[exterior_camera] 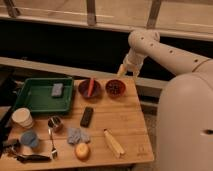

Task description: Place grapes in metal cup

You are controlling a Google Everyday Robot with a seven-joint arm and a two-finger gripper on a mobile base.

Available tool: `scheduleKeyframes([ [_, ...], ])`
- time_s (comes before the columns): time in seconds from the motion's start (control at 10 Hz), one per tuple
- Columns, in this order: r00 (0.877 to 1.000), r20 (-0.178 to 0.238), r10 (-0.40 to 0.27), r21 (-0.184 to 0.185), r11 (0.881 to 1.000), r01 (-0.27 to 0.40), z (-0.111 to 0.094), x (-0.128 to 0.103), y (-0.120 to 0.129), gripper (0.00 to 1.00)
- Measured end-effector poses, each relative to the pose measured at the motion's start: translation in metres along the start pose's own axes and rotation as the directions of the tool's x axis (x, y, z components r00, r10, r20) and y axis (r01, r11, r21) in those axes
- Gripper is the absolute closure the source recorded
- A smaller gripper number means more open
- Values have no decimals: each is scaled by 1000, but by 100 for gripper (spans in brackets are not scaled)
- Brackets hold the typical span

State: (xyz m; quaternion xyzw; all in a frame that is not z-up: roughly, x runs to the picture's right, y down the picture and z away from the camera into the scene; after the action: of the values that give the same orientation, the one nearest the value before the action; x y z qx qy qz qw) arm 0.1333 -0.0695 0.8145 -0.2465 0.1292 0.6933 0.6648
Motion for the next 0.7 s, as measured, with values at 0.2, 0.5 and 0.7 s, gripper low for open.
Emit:
scheduleKeyframes([
  [0.2,1000,-5,-31,-2,1000,31,23,-17,18,35],
  [0.5,999,-4,-43,-39,998,43,41,-29,26,35],
  [0.7,999,-15,-49,-82,995,48,53,-31,39,35],
])
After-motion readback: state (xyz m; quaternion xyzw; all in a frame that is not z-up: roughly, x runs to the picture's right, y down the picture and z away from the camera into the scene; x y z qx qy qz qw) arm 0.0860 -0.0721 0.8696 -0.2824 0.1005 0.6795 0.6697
